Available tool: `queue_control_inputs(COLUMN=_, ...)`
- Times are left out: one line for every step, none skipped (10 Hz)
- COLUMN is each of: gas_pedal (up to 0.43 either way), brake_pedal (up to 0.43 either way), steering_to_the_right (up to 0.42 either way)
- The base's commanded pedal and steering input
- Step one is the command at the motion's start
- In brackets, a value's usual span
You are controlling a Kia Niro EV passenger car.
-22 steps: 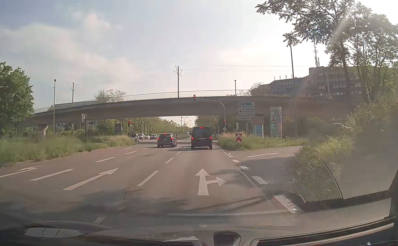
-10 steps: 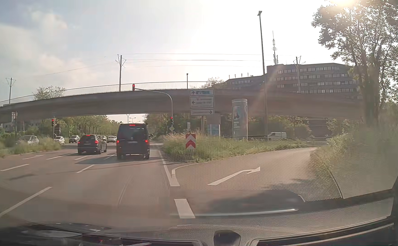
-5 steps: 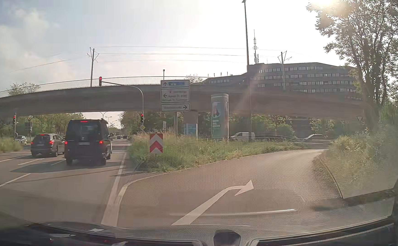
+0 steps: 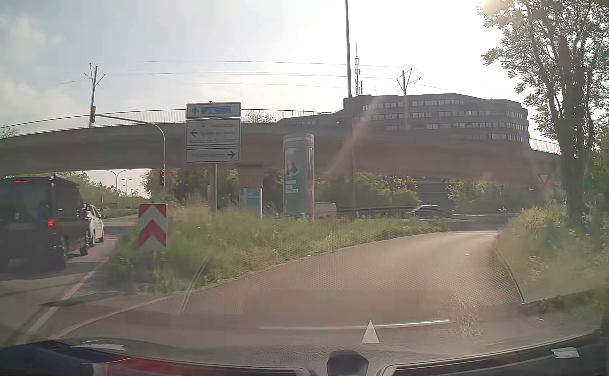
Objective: Follow the waypoints while adhering to traffic rules and regulations
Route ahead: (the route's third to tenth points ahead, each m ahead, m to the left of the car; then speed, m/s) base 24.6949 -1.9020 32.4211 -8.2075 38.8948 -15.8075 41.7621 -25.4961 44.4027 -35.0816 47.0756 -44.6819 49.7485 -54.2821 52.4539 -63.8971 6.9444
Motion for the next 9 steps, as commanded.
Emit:
queue_control_inputs(gas_pedal=0.0, brake_pedal=0.0, steering_to_the_right=0.115)
queue_control_inputs(gas_pedal=0.0, brake_pedal=0.0, steering_to_the_right=0.119)
queue_control_inputs(gas_pedal=0.0, brake_pedal=0.0, steering_to_the_right=0.123)
queue_control_inputs(gas_pedal=0.0, brake_pedal=0.0, steering_to_the_right=0.125)
queue_control_inputs(gas_pedal=0.0, brake_pedal=0.0, steering_to_the_right=0.128)
queue_control_inputs(gas_pedal=0.0, brake_pedal=0.0, steering_to_the_right=0.131)
queue_control_inputs(gas_pedal=0.0, brake_pedal=0.0, steering_to_the_right=0.133)
queue_control_inputs(gas_pedal=0.0, brake_pedal=0.0, steering_to_the_right=0.134)
queue_control_inputs(gas_pedal=0.0, brake_pedal=0.006, steering_to_the_right=0.134)
